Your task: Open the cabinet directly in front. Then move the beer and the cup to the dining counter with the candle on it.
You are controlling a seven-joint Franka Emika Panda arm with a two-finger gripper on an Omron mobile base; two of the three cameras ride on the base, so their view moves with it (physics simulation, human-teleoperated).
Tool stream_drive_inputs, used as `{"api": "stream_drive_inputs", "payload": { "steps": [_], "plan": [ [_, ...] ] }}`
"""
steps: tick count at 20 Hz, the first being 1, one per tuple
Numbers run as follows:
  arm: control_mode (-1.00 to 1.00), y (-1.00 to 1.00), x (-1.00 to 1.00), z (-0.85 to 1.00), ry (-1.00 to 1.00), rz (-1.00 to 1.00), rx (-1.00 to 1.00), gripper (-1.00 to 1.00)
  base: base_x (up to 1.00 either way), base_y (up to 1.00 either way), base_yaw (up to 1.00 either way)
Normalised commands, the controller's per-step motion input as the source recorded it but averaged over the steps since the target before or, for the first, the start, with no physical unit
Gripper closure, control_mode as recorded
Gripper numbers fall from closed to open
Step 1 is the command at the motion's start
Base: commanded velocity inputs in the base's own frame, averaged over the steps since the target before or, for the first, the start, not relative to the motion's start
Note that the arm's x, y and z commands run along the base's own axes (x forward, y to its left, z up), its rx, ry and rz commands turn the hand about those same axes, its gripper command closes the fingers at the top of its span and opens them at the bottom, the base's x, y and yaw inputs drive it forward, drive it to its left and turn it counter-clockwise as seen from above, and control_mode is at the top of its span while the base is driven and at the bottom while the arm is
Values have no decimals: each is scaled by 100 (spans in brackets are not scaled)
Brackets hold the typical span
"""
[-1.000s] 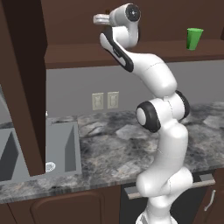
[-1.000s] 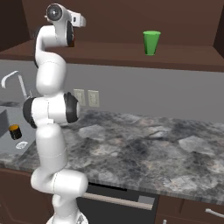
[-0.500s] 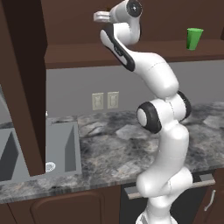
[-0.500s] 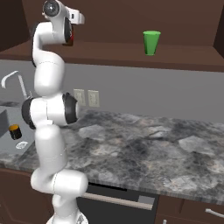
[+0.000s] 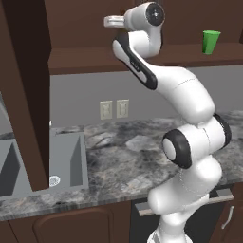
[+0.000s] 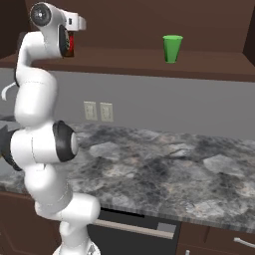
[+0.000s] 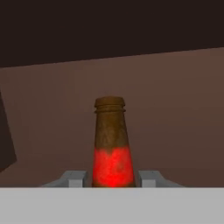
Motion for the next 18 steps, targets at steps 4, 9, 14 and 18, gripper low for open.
{"api": "stream_drive_inputs", "payload": {
  "steps": [4,9,14,18],
  "plan": [
    [-100,-25,-100,-80,-24,8,0,100,0,0,0],
    [-100,-36,-100,-4,-18,7,0,100,0,0,0],
    [-100,-26,-100,0,-9,8,0,100,0,0,0],
    [-100,-21,-100,0,0,9,0,100,0,0,0]
  ]
}}
